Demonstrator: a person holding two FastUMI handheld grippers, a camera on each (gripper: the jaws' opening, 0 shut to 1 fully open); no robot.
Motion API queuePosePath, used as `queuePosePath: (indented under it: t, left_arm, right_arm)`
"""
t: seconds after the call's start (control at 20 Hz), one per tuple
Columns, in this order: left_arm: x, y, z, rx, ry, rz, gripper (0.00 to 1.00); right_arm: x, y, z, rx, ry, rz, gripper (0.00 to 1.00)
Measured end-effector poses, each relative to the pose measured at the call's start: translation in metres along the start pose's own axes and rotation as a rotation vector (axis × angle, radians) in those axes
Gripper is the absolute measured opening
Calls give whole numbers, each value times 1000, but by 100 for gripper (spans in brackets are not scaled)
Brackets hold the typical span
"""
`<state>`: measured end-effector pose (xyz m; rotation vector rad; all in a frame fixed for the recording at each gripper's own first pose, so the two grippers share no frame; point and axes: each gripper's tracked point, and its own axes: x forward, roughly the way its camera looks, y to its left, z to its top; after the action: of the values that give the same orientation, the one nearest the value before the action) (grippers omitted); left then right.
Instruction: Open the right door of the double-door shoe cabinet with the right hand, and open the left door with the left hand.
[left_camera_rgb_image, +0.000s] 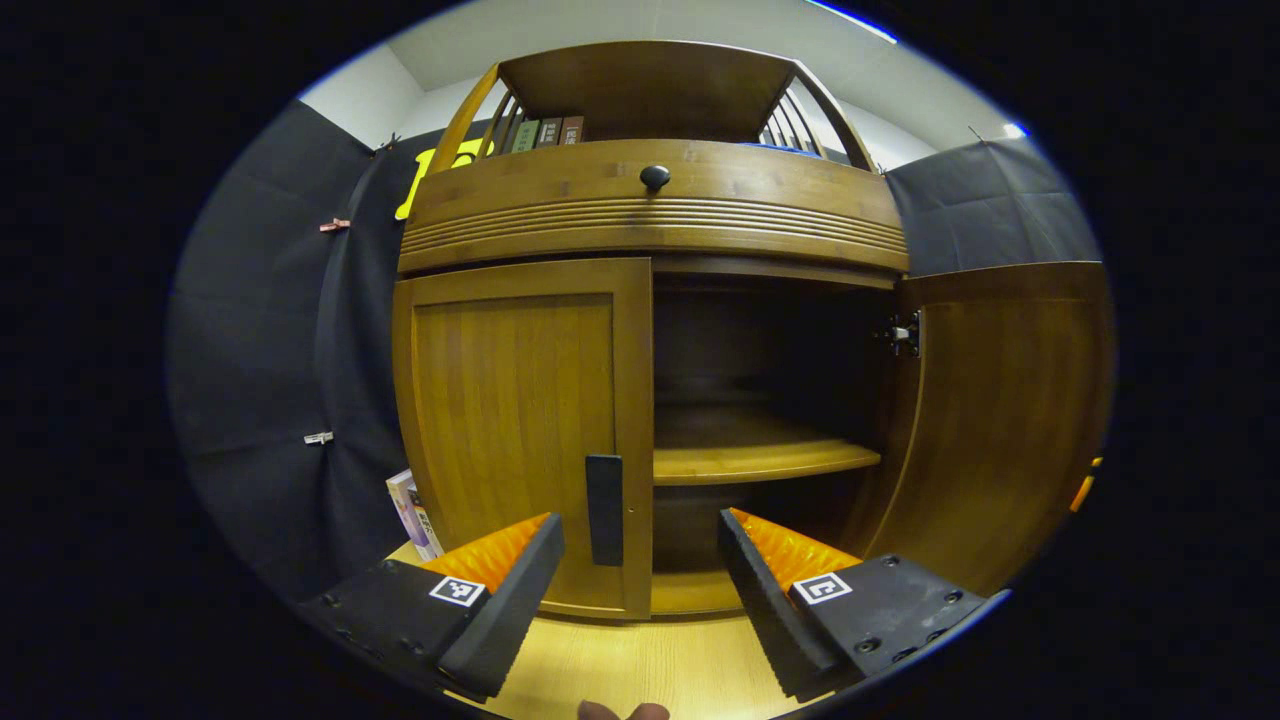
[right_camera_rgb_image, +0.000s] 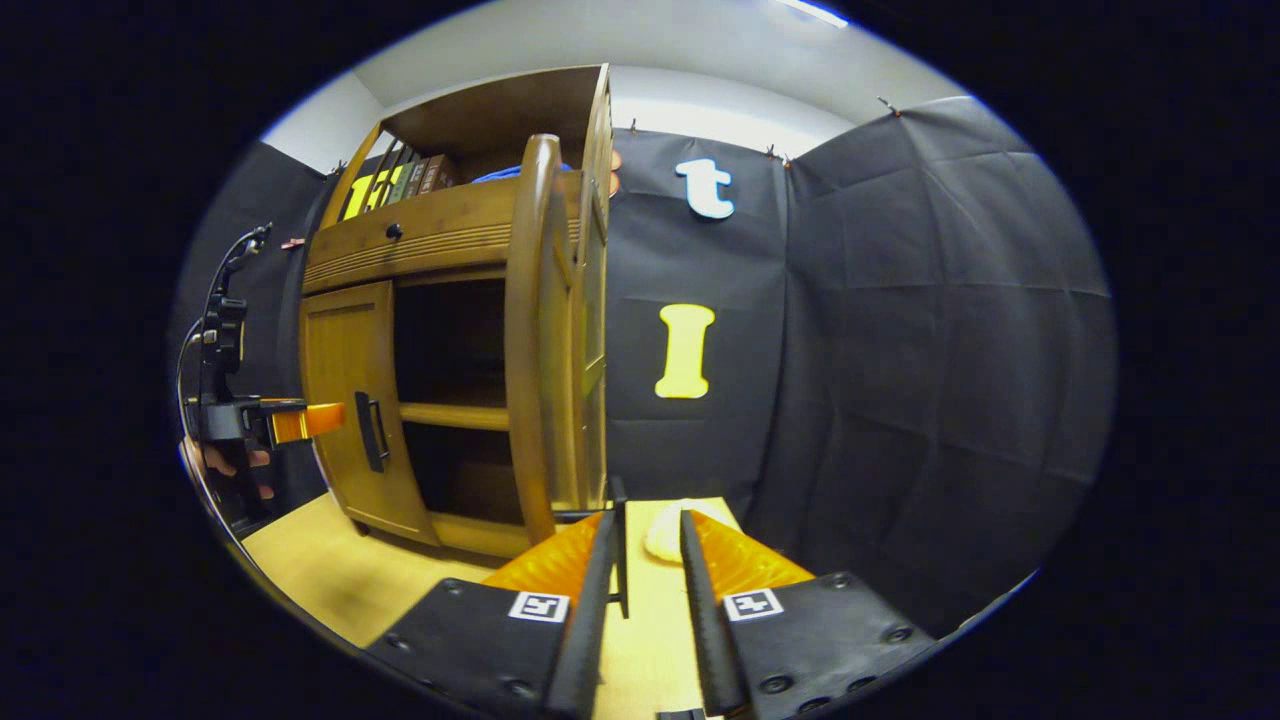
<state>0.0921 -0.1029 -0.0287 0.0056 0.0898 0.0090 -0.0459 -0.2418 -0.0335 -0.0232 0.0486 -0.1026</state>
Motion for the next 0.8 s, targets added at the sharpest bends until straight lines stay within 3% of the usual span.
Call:
queuePosePath:
  t: [0.25, 0.3, 0.45, 0.5, 0.8]
  left_arm:
    - [40, 18, -8, 11, 0, 24, 96]
    - [50, 20, -13, 16, 5, 23, 96]
    - [77, 27, -28, 10, 40, 19, 94]
    - [85, 28, -33, 2, 48, 15, 93]
    - [113, 32, -46, 0, 76, 5, 72]
  right_arm:
    - [-1, -27, 9, 40, -63, -84, 97]
    - [0, -33, 8, 37, -65, -109, 100]
    - [-4, -38, 1, 65, -25, -127, 92]
    - [-5, -39, 2, 76, -21, -133, 100]
    - [-17, -46, 5, 49, -31, -168, 97]
